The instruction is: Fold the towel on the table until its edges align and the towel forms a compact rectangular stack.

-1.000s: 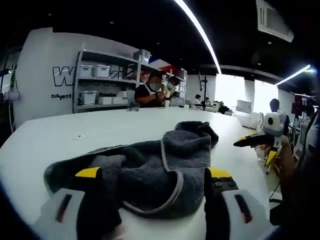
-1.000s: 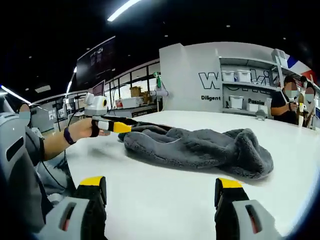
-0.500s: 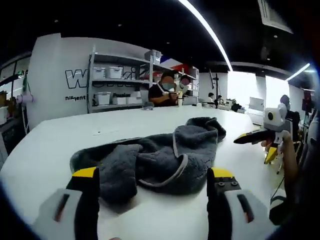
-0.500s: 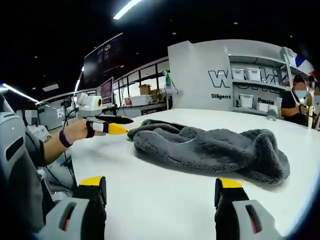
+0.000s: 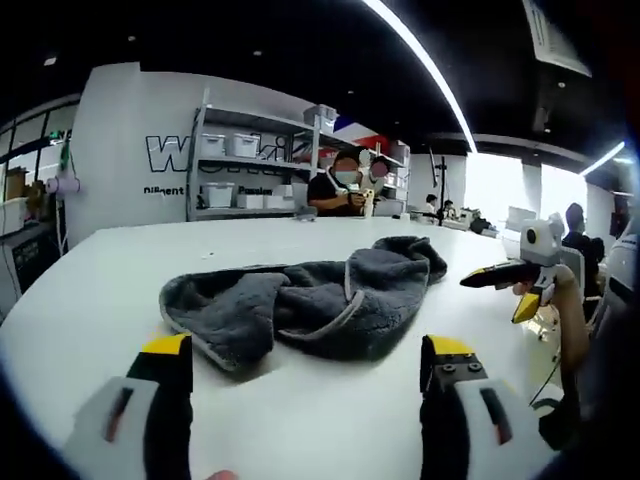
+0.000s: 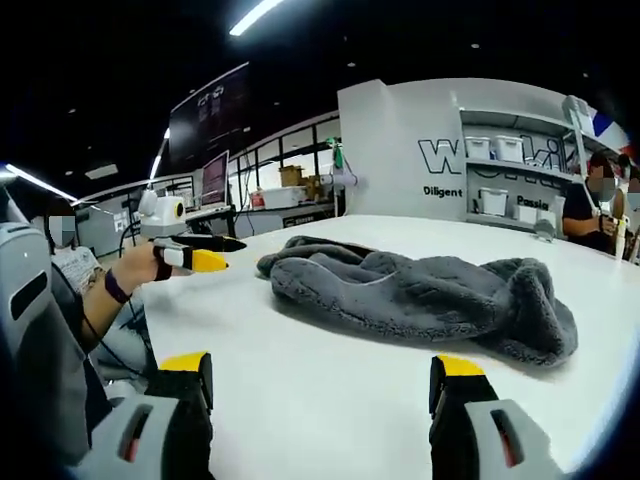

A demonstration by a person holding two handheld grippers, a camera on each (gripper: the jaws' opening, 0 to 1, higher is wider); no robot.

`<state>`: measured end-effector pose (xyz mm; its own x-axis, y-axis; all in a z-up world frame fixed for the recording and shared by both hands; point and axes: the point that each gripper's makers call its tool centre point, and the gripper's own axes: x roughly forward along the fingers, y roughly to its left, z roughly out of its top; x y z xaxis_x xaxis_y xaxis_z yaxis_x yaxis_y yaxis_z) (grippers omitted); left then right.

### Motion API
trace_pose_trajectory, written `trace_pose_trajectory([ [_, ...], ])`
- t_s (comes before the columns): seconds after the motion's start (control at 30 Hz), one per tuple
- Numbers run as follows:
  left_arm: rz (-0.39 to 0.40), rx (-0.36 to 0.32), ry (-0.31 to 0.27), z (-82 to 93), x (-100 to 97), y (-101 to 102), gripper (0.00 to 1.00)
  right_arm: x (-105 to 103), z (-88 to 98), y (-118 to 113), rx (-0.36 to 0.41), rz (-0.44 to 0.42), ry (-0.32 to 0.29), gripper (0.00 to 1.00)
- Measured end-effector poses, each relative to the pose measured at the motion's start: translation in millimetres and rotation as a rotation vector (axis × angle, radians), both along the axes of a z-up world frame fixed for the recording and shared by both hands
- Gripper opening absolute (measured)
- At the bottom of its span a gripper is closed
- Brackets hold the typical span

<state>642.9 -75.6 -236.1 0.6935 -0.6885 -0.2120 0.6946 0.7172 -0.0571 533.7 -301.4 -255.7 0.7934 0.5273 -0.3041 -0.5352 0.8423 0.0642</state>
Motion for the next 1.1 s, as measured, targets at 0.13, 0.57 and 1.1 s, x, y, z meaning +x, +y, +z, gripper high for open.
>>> trace_pose_trajectory([
  [0.13, 0.006, 0.019, -0.013, -0.7, -5.7, 2, 0.99, -1, -0.9, -3, -0.003, -0.013, 0.003, 0.94],
  [0.57, 0.042, -0.011, -0.038, 13.1, -25.6, 10, 0.99, 2, -4.0, -5, -0.007, -0.015, 0.014, 0.94],
  [1.1, 0.111, -0.019, -0.034, 12.5, -24.5, 33, 0.99, 11, -9.7, -11, -0.004, -0.025, 0.030, 0.94],
])
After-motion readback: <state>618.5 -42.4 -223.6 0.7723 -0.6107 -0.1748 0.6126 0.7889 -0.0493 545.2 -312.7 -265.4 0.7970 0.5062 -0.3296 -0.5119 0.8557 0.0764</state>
